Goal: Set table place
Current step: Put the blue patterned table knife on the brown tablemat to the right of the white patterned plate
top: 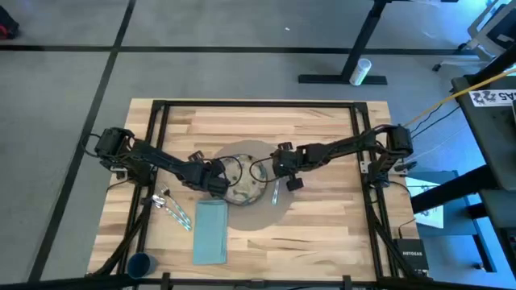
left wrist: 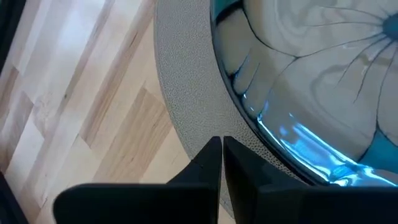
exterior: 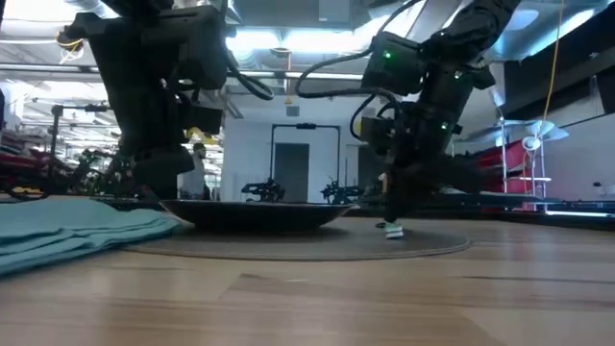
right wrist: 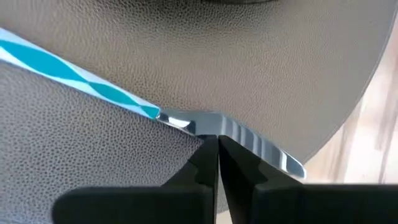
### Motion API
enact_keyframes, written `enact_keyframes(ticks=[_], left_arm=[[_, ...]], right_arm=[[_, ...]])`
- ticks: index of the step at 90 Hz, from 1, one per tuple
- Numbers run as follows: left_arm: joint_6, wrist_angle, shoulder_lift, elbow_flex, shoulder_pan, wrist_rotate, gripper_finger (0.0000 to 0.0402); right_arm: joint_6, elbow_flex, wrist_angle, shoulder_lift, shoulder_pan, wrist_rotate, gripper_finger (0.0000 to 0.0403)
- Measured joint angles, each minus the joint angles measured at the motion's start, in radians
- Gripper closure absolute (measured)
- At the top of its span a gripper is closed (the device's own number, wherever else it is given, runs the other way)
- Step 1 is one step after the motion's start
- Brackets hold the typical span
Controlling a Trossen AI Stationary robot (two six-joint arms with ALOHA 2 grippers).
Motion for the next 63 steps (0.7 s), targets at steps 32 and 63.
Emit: enact_keyframes(ticks=[32,63], left_arm=[[0.007,0.000,0.000,0.000,0.000,0.000,0.0401],[0.004,0.000,0.000,0.000,0.000,0.000,0.0402]], right_arm=[[0.001,0.000,-0.029,0.000,-0.011,0.003,0.0403],[0.002,0.001,-0.025,-0.001,-0.038,-0.020,0.0403]])
